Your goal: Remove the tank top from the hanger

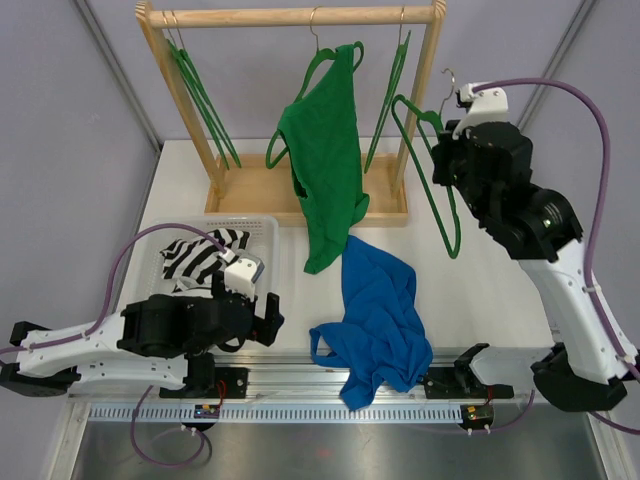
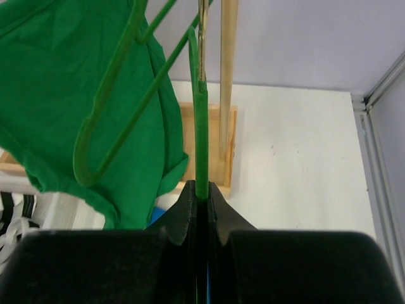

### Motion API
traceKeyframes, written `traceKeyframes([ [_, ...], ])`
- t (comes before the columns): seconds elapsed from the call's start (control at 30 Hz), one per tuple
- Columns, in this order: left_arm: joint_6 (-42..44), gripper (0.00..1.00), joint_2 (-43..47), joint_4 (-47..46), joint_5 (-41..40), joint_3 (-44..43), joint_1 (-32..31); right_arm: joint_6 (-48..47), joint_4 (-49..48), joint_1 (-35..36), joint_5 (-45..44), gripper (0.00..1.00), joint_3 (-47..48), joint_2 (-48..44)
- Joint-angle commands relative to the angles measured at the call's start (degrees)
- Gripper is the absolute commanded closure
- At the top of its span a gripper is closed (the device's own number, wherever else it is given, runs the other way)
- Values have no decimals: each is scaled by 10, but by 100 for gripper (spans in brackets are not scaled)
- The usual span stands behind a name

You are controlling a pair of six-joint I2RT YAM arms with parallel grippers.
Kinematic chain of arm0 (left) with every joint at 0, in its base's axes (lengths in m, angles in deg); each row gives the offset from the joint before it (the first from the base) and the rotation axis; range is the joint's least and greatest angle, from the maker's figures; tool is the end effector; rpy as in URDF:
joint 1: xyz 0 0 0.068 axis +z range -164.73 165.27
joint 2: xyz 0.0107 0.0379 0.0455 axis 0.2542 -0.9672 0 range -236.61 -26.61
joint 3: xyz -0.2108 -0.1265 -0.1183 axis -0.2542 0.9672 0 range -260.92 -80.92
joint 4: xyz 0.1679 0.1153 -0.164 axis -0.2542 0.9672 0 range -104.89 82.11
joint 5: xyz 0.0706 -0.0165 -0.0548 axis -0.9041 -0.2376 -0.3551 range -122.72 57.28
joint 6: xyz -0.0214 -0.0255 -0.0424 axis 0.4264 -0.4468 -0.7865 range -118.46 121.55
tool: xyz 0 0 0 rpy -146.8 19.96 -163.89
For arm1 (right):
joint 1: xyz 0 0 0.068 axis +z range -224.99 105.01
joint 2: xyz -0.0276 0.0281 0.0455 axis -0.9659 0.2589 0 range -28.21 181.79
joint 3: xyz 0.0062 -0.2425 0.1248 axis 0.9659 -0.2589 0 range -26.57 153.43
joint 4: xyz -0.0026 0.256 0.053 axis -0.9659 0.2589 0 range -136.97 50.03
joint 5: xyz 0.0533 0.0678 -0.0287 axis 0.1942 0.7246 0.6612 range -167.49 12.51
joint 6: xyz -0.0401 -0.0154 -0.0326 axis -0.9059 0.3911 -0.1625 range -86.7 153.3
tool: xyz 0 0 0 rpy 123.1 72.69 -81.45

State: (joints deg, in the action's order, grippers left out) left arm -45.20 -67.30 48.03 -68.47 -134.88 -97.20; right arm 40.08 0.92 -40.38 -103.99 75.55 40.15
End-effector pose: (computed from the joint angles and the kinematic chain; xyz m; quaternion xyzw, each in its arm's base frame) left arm 0.0353 -0.1074 0.3218 0.1733 0.8827 -0.1730 0.4010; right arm 0.1700 0.0980 0.5191 -0.0479 0.7790 0.0425 0.6237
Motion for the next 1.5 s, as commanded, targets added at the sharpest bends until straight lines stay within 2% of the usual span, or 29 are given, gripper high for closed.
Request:
traceKeyframes([
  [0.0, 10, 1, 21, -21, -24, 6, -3, -50, -63, 2, -36, 100, 76, 47],
  [0.27, 9, 1, 49, -33, -23, 19, -3, -126, -84, -2, -64, 100, 193, 173],
  [0.43, 12, 1, 63, -46, -21, 27, -3, -138, -82, -13, -67, 100, 276, 242],
  [0.63, 24, 1, 83, -70, -7, 44, -4, -138, -58, -60, -19, 100, 387, 319],
  [0.73, 29, 1, 92, -78, 0, 50, -4, -143, -73, -80, 14, 100, 394, 335],
  [0.83, 32, 1, 97, -82, 3, 50, -5, -134, -64, -102, 92, 100, 417, 360],
  [0.93, 36, 1, 98, -86, 6, 51, -5, -133, -52, -107, 120, 100, 425, 380],
  [1.1, 38, 1, 98, -89, 10, 52, -5, -126, -46, -107, 116, 100, 397, 383],
  [1.33, 24, 1, 75, -82, -9, 36, -6, -111, -64, -107, 107, 100, 339, 339],
  [1.37, 18, 1, 62, -81, -17, 30, -6, -109, -63, -107, 110, 98, 336, 333],
  [1.4, 15, 1, 48, -89, -19, 22, -6, -108, -62, -107, 113, 83, 331, 319],
  [1.47, 15, 1, -1, -110, -18, 16, -6, -107, -55, -107, 116, 61, 327, 305],
])
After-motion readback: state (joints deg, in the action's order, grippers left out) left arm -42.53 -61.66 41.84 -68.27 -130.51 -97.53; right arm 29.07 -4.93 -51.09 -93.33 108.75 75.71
